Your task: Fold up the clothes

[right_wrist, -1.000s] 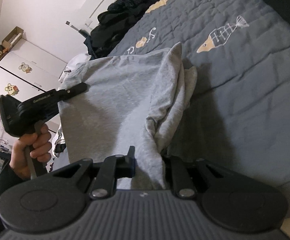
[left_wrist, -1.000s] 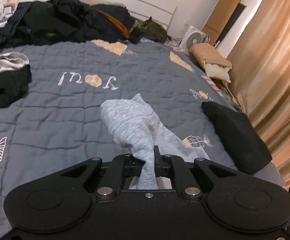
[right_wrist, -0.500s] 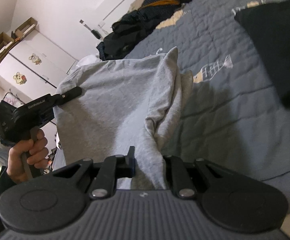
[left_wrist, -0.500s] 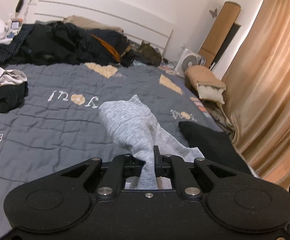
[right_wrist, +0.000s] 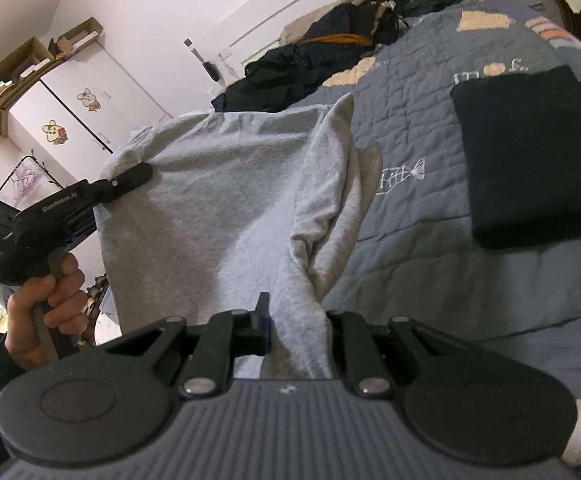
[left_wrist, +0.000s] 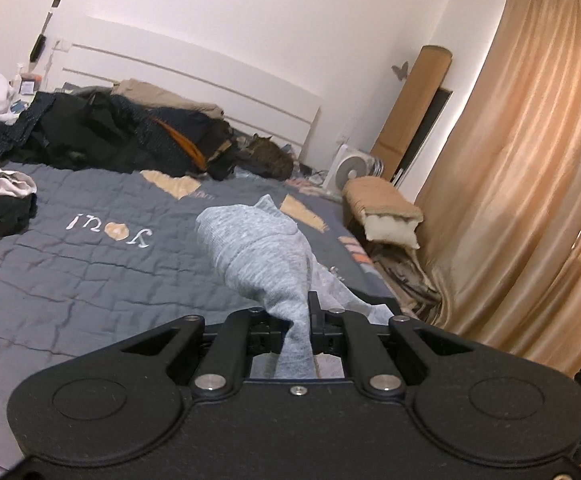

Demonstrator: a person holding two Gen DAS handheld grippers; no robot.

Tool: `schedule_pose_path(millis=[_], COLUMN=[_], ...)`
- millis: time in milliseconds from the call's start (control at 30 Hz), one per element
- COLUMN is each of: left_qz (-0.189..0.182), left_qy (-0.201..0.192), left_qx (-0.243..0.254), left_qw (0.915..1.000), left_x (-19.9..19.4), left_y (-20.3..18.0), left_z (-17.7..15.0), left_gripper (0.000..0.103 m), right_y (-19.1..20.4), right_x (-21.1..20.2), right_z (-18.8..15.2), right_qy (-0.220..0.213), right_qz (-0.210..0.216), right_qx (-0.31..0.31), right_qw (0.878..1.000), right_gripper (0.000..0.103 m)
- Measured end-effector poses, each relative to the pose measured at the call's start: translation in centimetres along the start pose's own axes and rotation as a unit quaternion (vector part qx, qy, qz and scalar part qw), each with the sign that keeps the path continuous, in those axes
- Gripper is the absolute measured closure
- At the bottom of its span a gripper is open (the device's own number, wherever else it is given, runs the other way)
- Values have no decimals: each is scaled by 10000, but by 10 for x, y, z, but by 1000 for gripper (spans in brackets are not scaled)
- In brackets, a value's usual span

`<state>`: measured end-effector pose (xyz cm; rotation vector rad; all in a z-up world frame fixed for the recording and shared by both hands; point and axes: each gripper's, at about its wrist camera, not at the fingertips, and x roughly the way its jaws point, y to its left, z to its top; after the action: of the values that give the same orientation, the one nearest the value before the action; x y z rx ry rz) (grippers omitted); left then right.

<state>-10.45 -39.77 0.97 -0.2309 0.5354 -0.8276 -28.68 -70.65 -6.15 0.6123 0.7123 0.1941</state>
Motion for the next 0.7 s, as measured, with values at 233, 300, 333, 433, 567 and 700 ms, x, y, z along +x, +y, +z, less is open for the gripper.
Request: schedule_pose_path(millis=[233,300,333,433,567,700], left_qz=[9,34,47,74,65,6], left_qy=[-69,-38,-22,9,77,190], left_qx=[108,134,146,186,246,335], left_qw=[9999,9999,9999,9998,9996,9993], left_x=[9,16,20,32,54,82], left_y=[-45,-56,-61,-77,-97,-115], left_z=[-6,-5,-4,-3,-1,2], left_gripper=[96,96,96,96,96,96], right_y=[-30,-39,-44,-60,-82,-107], right_x=[-37,-44,-48,-60,-74,-82], right_z=[3,7,9,20,36,48], right_qy=[-118,-130,-137,-204,-334,-385], right_qz=[44,35,31,27,-32,-101], right_qx=[-13,-15,-17,-19,33,108], right_qw=[9999,9999,9999,9998,9994,9991], right_gripper=[88,88,88,88,88,88])
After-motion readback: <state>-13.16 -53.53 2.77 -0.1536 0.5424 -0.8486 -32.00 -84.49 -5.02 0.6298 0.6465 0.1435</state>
